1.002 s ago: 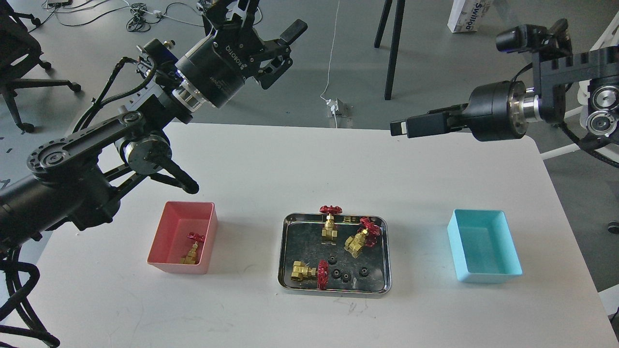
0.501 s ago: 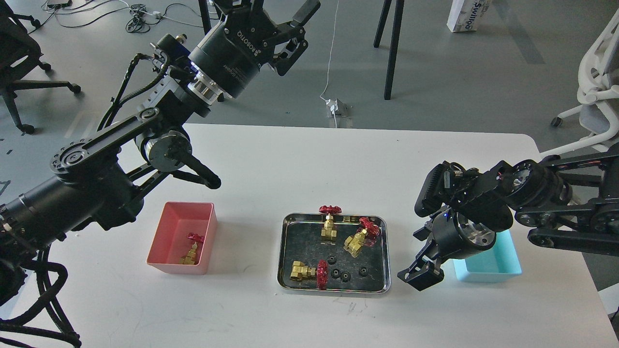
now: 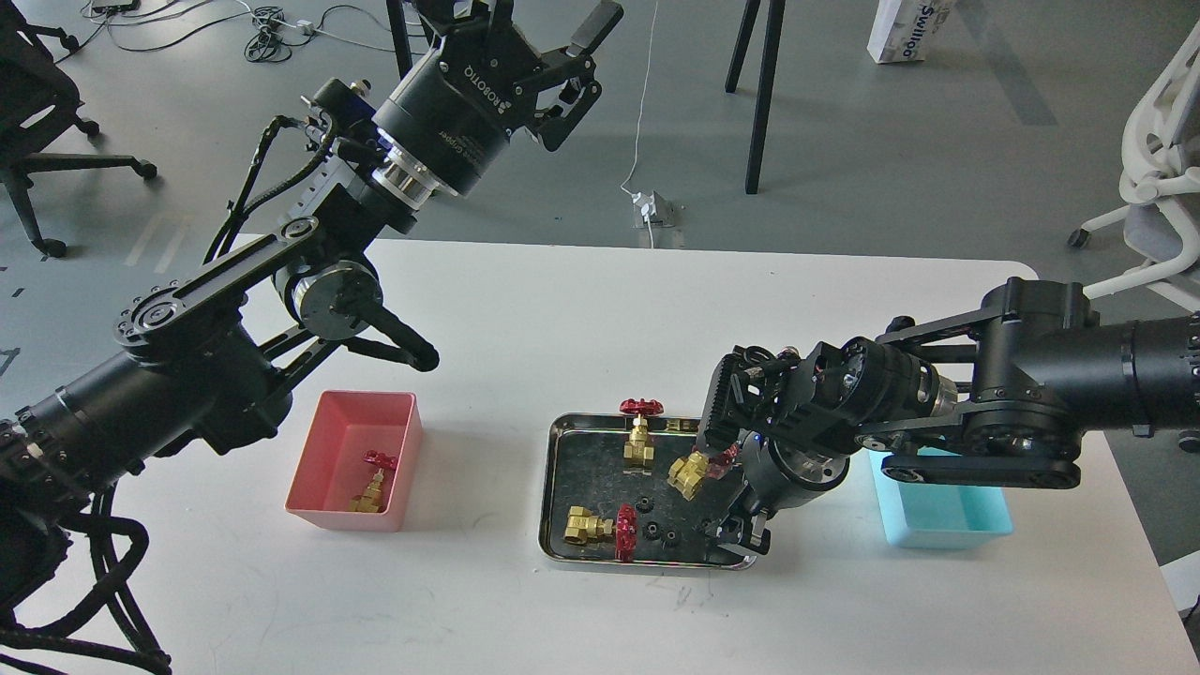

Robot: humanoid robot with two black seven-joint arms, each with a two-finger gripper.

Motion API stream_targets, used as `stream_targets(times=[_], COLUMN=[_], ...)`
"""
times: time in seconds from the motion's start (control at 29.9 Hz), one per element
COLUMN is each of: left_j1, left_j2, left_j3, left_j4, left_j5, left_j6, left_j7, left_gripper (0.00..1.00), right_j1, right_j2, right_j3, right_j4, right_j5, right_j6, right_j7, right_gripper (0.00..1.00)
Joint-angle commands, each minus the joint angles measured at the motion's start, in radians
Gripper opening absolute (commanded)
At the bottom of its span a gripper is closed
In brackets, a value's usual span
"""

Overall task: Place valve in pink box and gear in blue box
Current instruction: 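Reach the right gripper down to a small black gear in the tray, then close the right gripper on the small black gear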

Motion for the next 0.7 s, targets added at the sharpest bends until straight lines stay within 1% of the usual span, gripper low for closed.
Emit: stream_targets(times=[0.0, 0.03, 0.1, 0.13, 0.5, 0.67], left_j1=[0.003, 0.003, 0.003, 0.003, 0.020, 0.026], left_j2=[-0.003, -0.003, -0.008, -0.011, -0.019, -0.028], left_j3=[0.000, -0.002, -0.002, -0.002, -0.002, -0.002], left_j4=[0.000, 0.000, 0.000, 0.000, 0.000, 0.001], left_j5=[0.000, 0.000, 0.000, 0.000, 0.003, 0.003], left_j6=[0.000, 0.000, 0.000, 0.000, 0.000, 0.000], left_j7=[0.000, 0.000, 0.000, 0.000, 0.000, 0.000], left_gripper=[0.83, 0.83, 0.84, 0.84, 0.84, 0.85], right_j1=[-0.009, -0.010, -0.022, -0.027, -0.036, -0.039], right_j2=[0.005, 0.005, 0.005, 0.005, 0.008, 0.030], right_j3=[-0.022, -0.029, -0.040, -0.042, -0.037, -0.037], right_j4=[-0.008, -0.010, -0.014, -0.016, -0.031, -0.056], right_j5=[-0.005, -0.007, -0.008, -0.007, -0.005, -0.005], right_j6=[0.000, 0.000, 0.000, 0.000, 0.000, 0.000], right_j7=[0.001, 0.000, 0.000, 0.000, 0.000, 0.000], right_gripper=[0.54, 0.53, 0.43, 0.42, 0.42, 0.42])
